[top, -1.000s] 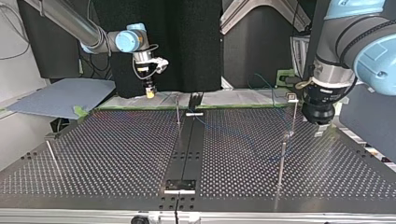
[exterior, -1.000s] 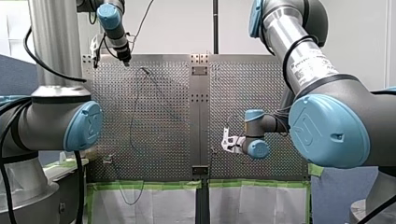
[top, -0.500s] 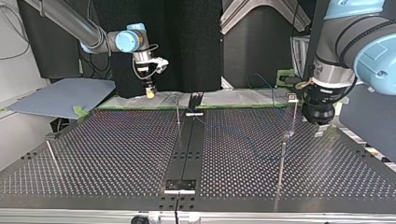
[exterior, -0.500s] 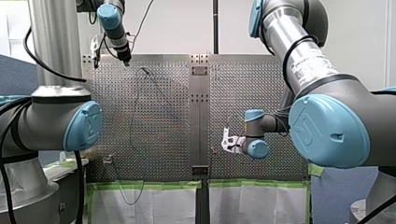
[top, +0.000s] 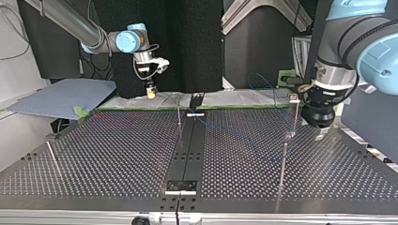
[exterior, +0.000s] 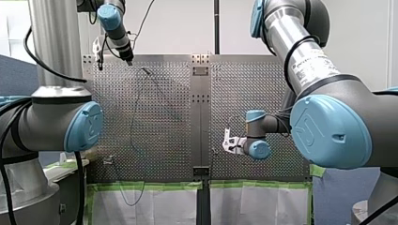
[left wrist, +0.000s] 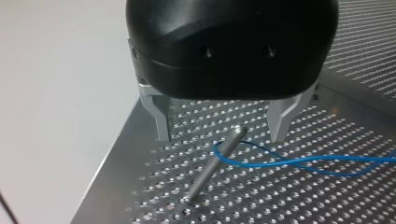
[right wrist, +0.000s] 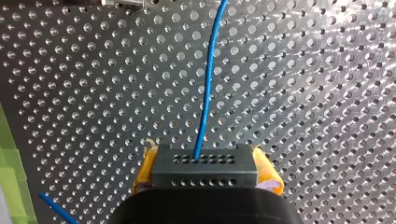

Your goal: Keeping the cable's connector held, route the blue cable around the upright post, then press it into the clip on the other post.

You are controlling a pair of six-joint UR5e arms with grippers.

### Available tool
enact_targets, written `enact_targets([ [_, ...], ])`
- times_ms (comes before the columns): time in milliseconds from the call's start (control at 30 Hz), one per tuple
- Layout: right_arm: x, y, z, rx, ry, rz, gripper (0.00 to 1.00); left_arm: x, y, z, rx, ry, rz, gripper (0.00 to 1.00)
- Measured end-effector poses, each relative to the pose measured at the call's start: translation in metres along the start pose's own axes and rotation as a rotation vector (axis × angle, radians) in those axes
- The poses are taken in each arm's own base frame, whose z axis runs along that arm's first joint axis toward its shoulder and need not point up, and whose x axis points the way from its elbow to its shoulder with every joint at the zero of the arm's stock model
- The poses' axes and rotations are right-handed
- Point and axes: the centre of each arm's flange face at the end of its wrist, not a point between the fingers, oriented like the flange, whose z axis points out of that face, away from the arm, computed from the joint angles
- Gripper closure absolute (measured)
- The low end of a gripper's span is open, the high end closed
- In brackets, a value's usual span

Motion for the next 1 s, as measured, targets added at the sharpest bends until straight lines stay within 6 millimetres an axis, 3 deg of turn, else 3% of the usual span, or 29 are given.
enact_targets([
  [333, 0.0, 0.0, 0.0, 0.0, 0.003, 0.0, 1.0, -0.005, -0.009, 0.008, 0.085, -0.051, -0.084, 0.0],
  [1000, 0.001, 0.0, 0.001, 0.0, 0.005, 0.0, 1.0, 0.019, -0.007, 0.033, 0.063, 0.015, -0.254, 0.0],
])
